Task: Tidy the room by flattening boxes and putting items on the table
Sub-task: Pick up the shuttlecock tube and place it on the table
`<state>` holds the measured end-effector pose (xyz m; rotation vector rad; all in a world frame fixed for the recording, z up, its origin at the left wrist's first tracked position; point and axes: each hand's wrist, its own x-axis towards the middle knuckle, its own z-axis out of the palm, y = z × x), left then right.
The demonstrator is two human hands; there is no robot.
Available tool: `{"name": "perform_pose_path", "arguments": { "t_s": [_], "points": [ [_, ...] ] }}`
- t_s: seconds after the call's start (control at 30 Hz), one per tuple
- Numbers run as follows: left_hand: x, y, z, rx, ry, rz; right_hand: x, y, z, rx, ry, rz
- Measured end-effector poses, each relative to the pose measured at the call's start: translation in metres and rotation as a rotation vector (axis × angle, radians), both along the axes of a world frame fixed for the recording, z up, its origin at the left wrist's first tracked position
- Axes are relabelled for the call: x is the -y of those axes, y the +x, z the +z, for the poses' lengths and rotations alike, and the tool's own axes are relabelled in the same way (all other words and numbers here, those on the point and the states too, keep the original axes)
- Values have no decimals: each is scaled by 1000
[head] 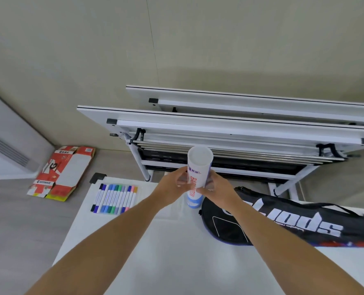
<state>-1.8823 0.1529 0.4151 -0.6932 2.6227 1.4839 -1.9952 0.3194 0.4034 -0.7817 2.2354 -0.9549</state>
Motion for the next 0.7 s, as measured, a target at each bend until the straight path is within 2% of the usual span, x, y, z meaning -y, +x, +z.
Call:
{"name": "perform_pose_path", "arguments": {
  "t_s": [0.2,0.5,0.7],
  "points": [
    [-5,0,-8,20,-34,-44,-3,8,-5,38,-3,-62],
    [-6,11,-19,137,-145,-37,-11,18,-2,-38,100,-33],
    [-12,38,-20,214,-152,5,-28,28,-15,-29,306,-48]
  ]
}}
